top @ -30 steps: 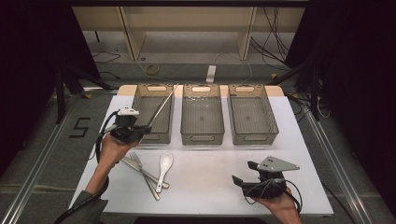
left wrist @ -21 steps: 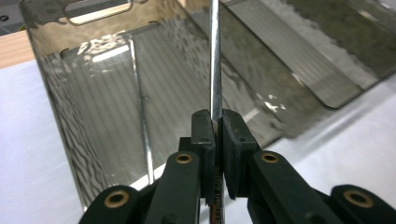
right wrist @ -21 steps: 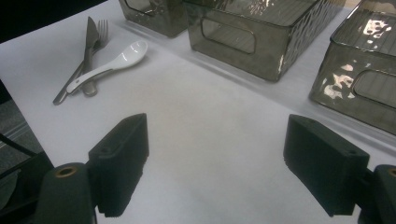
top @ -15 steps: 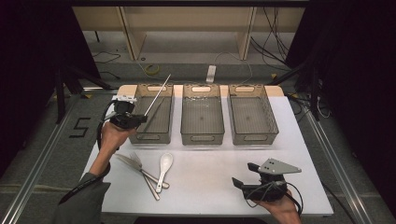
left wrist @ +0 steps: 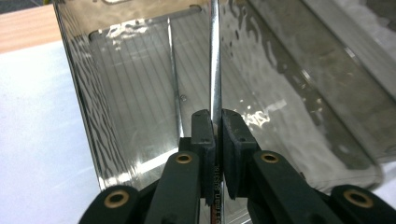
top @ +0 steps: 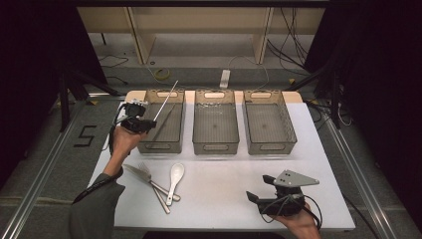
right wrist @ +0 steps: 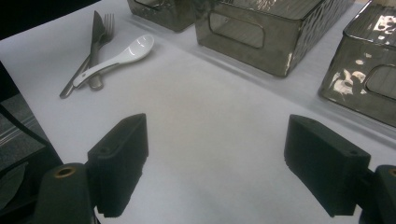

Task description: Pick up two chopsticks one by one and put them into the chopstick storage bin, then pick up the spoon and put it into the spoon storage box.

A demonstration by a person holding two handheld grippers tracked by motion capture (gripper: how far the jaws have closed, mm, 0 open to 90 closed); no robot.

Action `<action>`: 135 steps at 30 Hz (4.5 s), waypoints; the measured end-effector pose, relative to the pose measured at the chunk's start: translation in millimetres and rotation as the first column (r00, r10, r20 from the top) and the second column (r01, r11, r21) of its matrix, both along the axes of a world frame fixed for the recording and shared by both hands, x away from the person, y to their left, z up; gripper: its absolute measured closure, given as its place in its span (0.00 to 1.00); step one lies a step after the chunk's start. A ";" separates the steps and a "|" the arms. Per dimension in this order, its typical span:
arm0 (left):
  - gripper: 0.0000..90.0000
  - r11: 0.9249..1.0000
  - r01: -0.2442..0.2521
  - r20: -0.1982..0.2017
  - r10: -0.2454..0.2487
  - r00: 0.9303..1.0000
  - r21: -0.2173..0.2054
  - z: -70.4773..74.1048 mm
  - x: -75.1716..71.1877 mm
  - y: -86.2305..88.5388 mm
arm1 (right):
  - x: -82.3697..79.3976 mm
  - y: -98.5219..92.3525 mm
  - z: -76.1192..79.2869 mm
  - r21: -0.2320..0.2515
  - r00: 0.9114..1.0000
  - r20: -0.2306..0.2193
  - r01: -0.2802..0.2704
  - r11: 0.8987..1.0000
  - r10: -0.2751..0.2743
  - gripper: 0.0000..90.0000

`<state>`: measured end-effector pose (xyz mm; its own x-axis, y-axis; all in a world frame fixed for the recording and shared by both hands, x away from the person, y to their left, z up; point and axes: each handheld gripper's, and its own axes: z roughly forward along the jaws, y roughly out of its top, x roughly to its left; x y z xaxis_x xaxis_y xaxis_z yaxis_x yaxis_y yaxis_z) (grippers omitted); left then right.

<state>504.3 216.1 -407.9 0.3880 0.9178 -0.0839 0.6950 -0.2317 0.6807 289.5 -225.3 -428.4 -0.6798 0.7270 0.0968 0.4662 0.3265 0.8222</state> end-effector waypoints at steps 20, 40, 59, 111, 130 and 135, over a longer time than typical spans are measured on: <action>0.90 0.998 -0.052 -0.036 0.053 0.998 0.046 -18.1 9.0 -0.4 | -0.6 2.3 -0.9 -0.016 1.000 -0.007 -0.016 1.000 0.016 0.26; 0.35 0.993 0.056 -0.001 -0.057 0.998 -0.106 5.9 -47.7 -21.2 | -0.4 0.9 0.2 -0.004 1.000 0.002 -0.007 1.000 0.007 0.25; 0.22 0.991 0.111 -0.045 -0.115 0.992 -0.075 4.7 -88.6 -38.8 | -0.8 -0.1 -0.6 -0.003 1.000 0.007 0.004 1.000 -0.004 0.25; 0.26 0.980 0.196 -0.255 -0.182 0.950 0.032 -38.7 -139.4 -67.2 | -2.8 -5.8 -2.1 0.073 0.994 0.092 0.049 0.996 -0.056 0.25; 0.53 0.974 0.228 -0.338 -0.211 0.917 0.010 -52.6 -137.8 -65.0 | -5.0 5.7 -3.6 0.029 0.995 0.093 0.017 0.999 -0.020 0.26; 0.60 0.976 0.218 -0.350 -0.210 0.913 -0.015 -54.5 -132.1 -63.9 | -4.6 7.0 -5.1 0.020 0.996 0.090 0.017 1.000 -0.019 0.26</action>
